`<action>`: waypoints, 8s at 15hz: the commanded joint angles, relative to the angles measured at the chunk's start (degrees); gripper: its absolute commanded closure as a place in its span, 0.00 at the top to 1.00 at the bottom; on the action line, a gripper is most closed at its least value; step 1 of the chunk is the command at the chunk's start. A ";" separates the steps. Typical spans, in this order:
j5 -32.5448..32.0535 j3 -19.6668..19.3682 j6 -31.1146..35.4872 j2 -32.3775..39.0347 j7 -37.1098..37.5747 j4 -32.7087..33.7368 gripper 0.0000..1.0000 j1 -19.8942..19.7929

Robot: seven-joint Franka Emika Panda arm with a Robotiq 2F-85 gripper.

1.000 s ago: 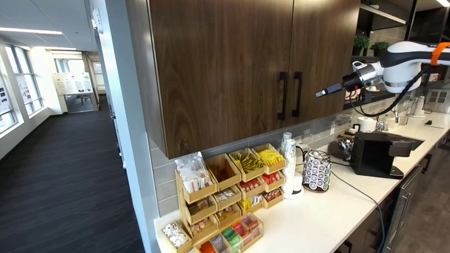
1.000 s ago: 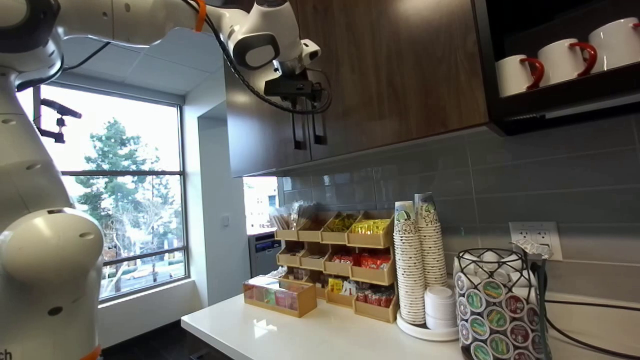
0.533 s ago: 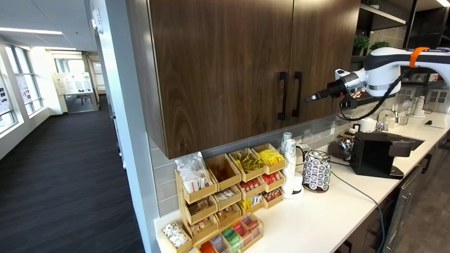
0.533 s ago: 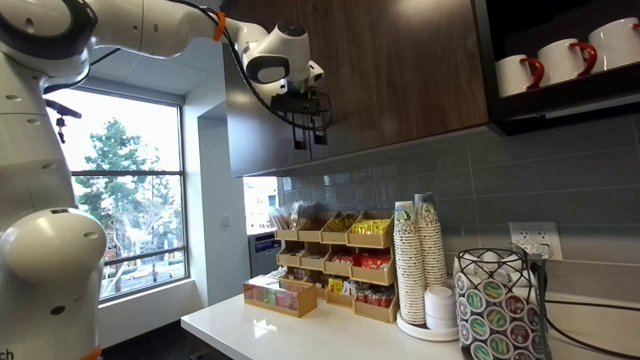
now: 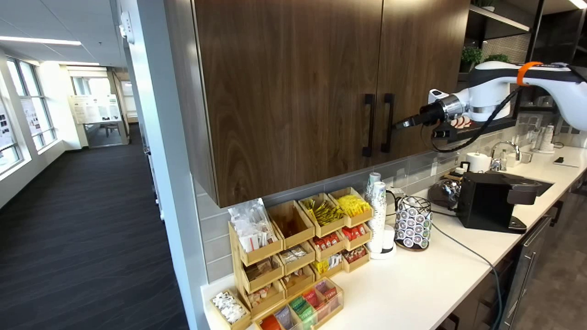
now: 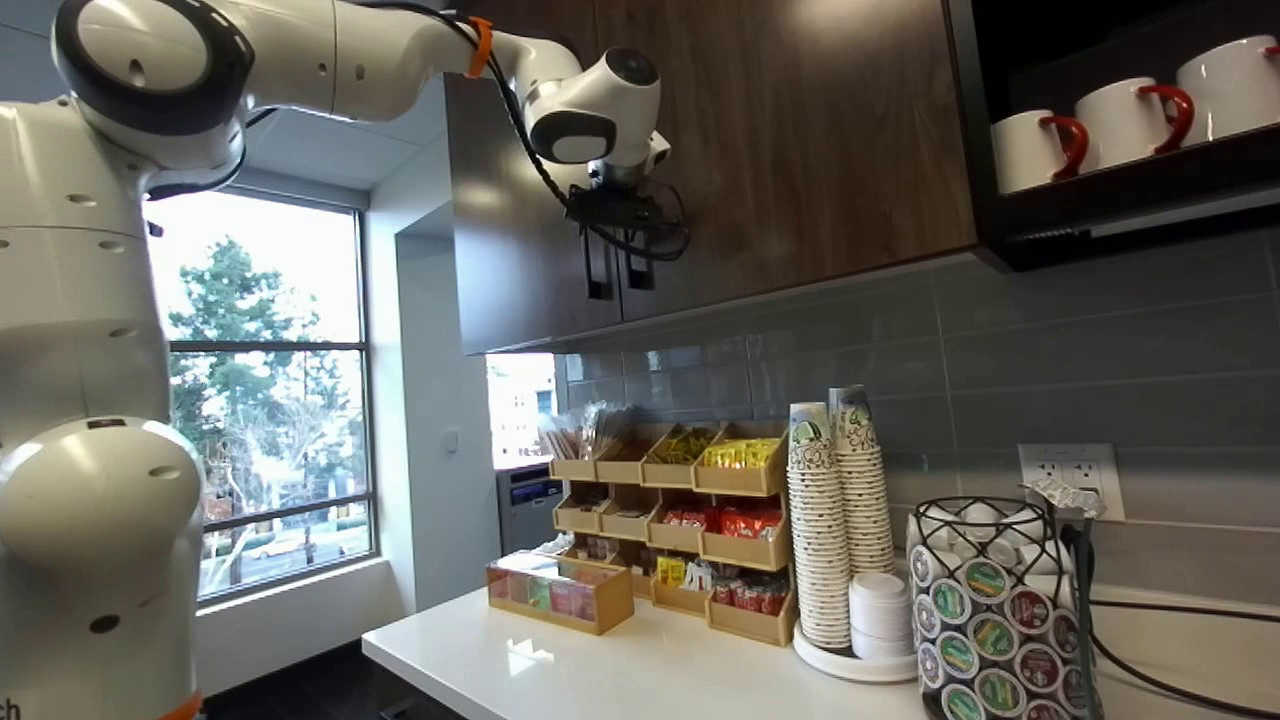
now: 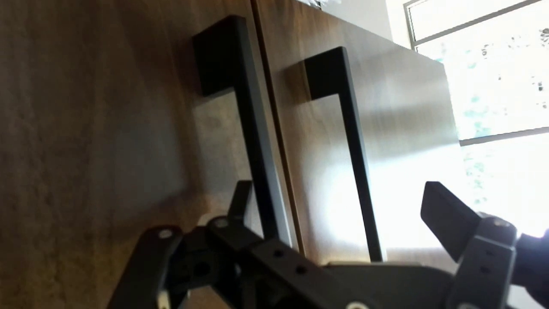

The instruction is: Open the door to the cupboard

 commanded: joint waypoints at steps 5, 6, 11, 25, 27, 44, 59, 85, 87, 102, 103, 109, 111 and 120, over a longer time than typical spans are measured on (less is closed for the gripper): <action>5.08 1.70 -9.62 4.92 -1.90 4.83 0.74 -3.65; 6.04 1.57 -11.05 5.42 -2.18 5.10 0.66 -4.16; 10.36 1.25 -20.13 7.35 -3.30 5.83 0.30 -7.30; 2.58 -0.51 -30.39 0.13 -5.69 2.64 0.05 -12.89; 0.61 -0.94 -29.48 -2.58 -6.23 0.85 0.05 -13.26; -10.56 -2.55 -17.70 -21.01 -5.85 -14.57 0.05 -16.54; -9.56 -1.41 -7.64 -22.74 -4.30 -17.94 0.89 -14.50; -1.21 3.12 9.19 -11.68 1.90 -12.30 1.00 -5.71; 0.12 3.45 9.67 -8.34 1.14 -9.73 1.00 -4.66; 4.49 3.46 -8.19 9.28 -0.16 11.38 1.00 -6.07; 5.02 3.53 -10.00 10.07 0.04 12.35 1.00 -6.41; 6.06 5.04 -15.59 11.24 1.46 13.70 1.00 -6.59; 6.23 5.01 -15.97 11.28 1.29 13.65 0.78 -6.69; 7.88 4.05 -23.90 11.09 1.28 13.66 0.15 -10.14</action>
